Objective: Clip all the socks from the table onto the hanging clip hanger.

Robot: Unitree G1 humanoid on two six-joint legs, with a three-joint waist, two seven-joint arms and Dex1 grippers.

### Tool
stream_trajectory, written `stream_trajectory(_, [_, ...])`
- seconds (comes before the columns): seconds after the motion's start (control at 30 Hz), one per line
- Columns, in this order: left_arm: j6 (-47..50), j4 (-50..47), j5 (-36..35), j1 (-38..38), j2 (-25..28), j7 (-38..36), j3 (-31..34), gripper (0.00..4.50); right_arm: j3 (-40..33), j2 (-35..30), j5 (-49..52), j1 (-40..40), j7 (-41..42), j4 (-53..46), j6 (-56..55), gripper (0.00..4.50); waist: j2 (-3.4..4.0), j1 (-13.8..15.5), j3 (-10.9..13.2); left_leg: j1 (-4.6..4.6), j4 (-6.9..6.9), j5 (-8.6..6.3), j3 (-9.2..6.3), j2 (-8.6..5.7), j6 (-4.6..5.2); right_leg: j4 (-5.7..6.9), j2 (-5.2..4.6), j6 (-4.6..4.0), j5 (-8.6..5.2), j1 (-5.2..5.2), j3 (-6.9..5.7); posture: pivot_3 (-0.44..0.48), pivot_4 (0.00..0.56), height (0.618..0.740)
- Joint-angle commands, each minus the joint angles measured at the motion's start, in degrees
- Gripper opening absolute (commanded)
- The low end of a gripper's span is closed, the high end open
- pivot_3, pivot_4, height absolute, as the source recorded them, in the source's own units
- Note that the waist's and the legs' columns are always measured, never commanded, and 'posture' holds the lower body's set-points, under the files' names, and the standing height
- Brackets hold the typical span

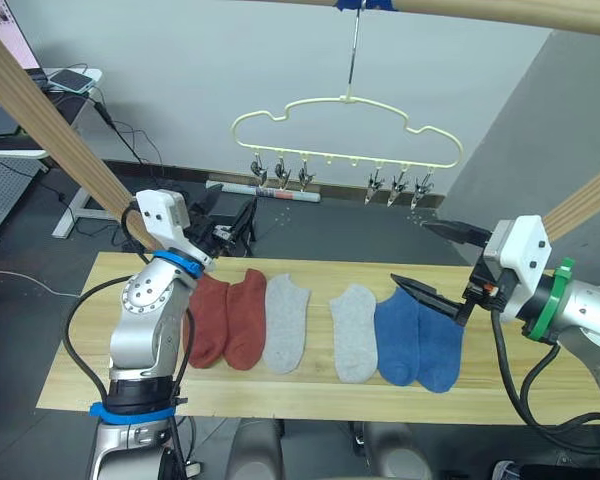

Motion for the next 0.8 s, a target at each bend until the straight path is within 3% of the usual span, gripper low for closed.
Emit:
stream_trajectory(0.03, [-2.9,0.3,0.7,-1.7,0.0,-1.1,-0.7,2.5,-0.7,0.1,1.5,-0.3,-1.0,-2.5,0.6,4.5,-0.01,-0.2,0.1,0.0,0.0,0.0,-0.01,0.0,0.0,0.0,0.0,0.0,0.0,0.0,-0.01,-0.219,0.352,0.732])
stream_trajectory(0.07, [-3.1,1.3,0.7,-2.7,0.2,-1.3,-0.7,2.22,-0.6,0.1,1.7,-0.4,-1.1,-2.6,0.8,4.5,-0.01,-0.4,0.2,-0.01,0.0,0.0,0.0,0.0,0.0,0.0,0.0,0.01,-0.01,0.0,-0.01,-0.22,0.353,0.732])
stream_trajectory(0.8, [-5.3,6.7,0.5,-9.6,-2.9,1.0,-0.3,2.22,1.9,0.6,4.2,-5.4,-3.0,-2.7,2.8,4.5,-0.05,-1.0,1.0,-0.26,-0.01,0.0,0.03,-0.01,-0.01,-0.01,-0.01,0.08,-0.01,-0.29,0.01,-0.231,0.355,0.732])
